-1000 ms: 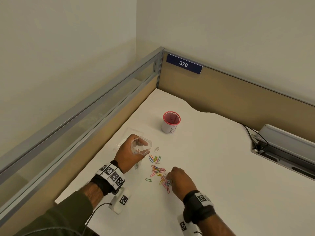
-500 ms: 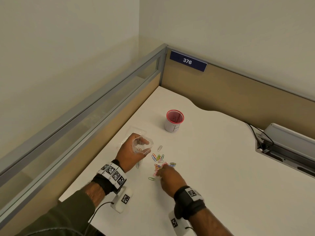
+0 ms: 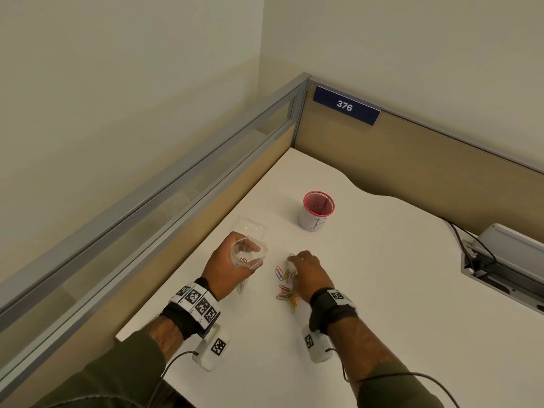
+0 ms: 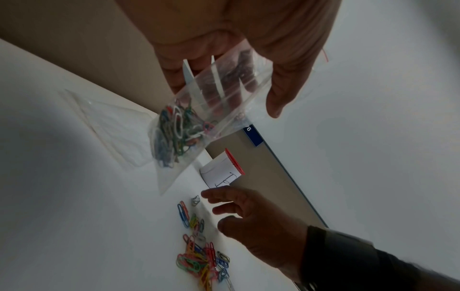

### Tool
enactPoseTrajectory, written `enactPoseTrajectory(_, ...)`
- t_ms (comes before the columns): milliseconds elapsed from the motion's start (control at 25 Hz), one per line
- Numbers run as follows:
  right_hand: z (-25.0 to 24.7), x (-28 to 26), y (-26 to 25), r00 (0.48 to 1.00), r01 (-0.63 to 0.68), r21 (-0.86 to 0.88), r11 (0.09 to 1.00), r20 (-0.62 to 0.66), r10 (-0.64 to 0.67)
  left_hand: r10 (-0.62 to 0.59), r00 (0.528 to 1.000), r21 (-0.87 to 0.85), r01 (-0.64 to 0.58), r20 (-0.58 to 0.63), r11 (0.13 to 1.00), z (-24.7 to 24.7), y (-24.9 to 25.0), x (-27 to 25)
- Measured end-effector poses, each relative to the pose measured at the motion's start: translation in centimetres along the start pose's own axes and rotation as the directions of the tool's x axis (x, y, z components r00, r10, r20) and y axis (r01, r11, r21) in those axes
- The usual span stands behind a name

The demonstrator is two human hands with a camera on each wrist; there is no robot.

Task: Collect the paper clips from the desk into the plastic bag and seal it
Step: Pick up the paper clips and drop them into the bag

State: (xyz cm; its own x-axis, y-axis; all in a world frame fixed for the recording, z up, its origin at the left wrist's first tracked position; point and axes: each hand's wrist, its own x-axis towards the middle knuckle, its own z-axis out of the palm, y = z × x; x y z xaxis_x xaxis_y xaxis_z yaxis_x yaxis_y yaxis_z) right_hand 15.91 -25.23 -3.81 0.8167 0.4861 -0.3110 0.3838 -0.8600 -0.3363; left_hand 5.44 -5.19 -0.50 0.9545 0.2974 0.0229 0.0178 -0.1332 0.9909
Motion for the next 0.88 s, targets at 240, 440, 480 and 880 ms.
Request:
enactPoseTrajectory(240, 1.1, 0.5, -0.1, 0.984, 0.164, -0.181, 0.97, 0.1, -0.148, -0.002, 1.0, -0.026, 0.001, -0.03, 1.0, -1.0, -0.2, 0.0)
enactPoseTrajectory(440, 1.8, -2.4, 0.6, 0.978, 0.207, -0.191, 0.959, 0.038, -0.203, 0.001, 1.0, -0.042, -0.002, -0.027, 0.999, -0.6, -0.1, 0.1)
enactPoseTrajectory(480, 2.0, -2.6, 0.6, 0.978, 0.211, -0.17, 0.963, 0.03, -0.209, 0.001, 1.0, -0.028, -0.001, -0.024, 1.0, -0.5, -0.1, 0.1)
enactPoseTrajectory(880, 2.9, -2.8, 0.2, 0.961, 0.267, -0.211, 0.94, -0.012, -0.275, 0.03, 0.999, 0.03, -0.031, 0.015, 0.999, 0.9, 1.0, 0.0)
